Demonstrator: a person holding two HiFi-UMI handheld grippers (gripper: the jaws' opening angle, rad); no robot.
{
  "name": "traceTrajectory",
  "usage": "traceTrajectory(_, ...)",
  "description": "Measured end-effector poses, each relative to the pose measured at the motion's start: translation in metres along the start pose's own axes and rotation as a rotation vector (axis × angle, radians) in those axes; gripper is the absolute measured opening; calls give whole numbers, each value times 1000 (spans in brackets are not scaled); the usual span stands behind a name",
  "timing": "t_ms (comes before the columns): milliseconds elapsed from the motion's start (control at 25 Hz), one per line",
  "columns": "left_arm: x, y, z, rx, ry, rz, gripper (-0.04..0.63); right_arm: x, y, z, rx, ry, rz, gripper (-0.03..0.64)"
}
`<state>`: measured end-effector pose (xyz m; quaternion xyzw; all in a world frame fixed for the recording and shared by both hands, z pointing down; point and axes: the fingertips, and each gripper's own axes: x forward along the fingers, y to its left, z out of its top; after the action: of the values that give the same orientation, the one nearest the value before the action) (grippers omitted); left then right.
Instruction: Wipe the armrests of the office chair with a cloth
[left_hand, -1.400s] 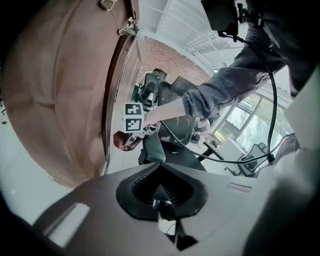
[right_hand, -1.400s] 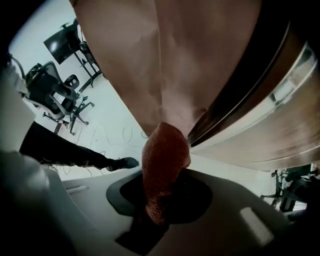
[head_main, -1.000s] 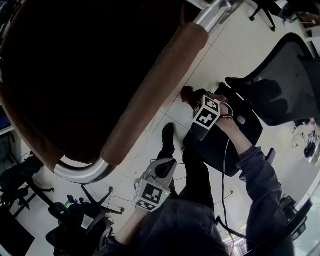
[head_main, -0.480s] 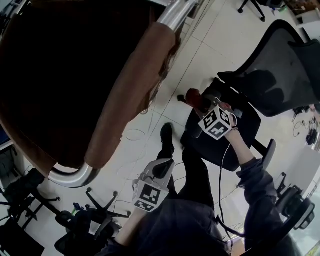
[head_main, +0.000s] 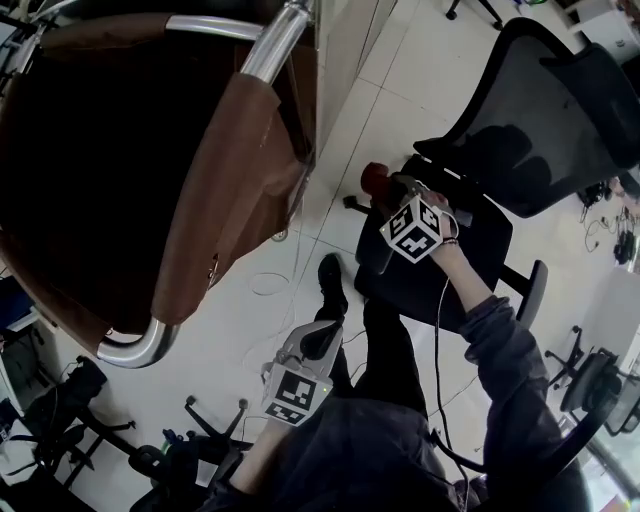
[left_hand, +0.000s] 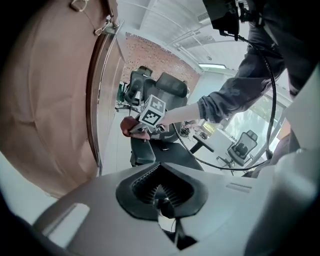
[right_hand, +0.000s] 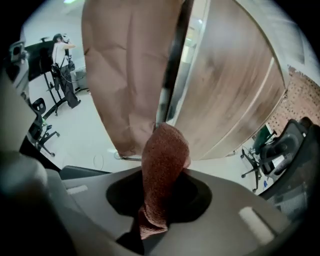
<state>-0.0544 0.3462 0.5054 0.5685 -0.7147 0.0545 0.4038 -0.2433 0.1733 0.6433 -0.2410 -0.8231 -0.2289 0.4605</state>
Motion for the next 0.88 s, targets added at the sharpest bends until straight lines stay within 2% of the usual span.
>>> traceTrajectory(200, -4, -5, 16, 65, -3, -25, 15, -38, 103, 7, -3, -100, 99, 91)
traceTrajectory(320, -11, -6, 33, 114, -3, -31, 15, -67, 158, 9, 88, -134, 174, 91)
traceTrajectory(400, -17, -8, 46, 151, -2, -38, 15, -93, 173, 11, 163, -153, 171, 91)
traceTrajectory(480, -24, -10, 58, 198, 3, -50, 15, -127, 171, 19, 257, -185, 130, 91)
traceTrajectory(600, -31, -15, 77, 274, 14, -72, 15, -186, 145, 33, 390, -266, 37, 91)
traceTrajectory(720, -24, -24, 111, 378, 1, -120, 15, -247, 96, 33, 470, -339, -118, 91)
traceTrajectory(880, -9, -46, 155, 519, -31, -211, 15, -319, 46, 8, 593, -401, -315, 91)
